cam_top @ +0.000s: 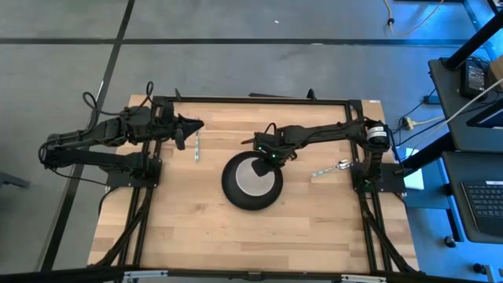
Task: Pick and place plate/cup/fork/spoon on tray
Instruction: Stack the white bowl on the black plate
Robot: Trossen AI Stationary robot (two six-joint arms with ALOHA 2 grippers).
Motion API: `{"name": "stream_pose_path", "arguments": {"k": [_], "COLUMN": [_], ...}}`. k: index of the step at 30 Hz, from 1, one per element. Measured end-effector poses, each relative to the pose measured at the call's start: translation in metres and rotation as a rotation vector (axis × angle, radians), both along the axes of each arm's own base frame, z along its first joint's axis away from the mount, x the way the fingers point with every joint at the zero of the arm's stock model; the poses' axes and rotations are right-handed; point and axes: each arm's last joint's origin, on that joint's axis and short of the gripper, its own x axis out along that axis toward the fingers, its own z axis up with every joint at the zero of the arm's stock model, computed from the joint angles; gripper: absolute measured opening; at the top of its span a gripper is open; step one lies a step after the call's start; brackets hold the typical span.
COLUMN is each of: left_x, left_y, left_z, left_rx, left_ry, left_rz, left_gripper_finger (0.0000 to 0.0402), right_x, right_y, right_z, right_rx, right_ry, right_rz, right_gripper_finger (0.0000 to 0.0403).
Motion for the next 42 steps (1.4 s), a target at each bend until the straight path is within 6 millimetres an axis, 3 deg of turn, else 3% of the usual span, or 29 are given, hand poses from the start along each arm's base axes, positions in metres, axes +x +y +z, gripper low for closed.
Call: {"name": "stream_pose_path", "arguments": {"k": [23, 42], "left_x": [-0.0001, -0.0001], "left_y": [0.0, 0.0], "left_z": [-0.0003, -0.0003], "left_rx": [0.014, 0.016], "left_ry": [0.009, 0.009], "left_rz": [-0.003, -0.003], "left_gripper_finger": [0.005, 0.005], "right_x": [0.0045, 0.0051], "right_y": [-0.0004, -0.0004], "right_z": [-0.0053, -0.0051], "right_rx": [-0.009, -0.021], "right_ry": [-0.025, -0.039], "right_rz": [0.031, 0.075], "right_gripper_finger": [0.0019, 0.0064]}}
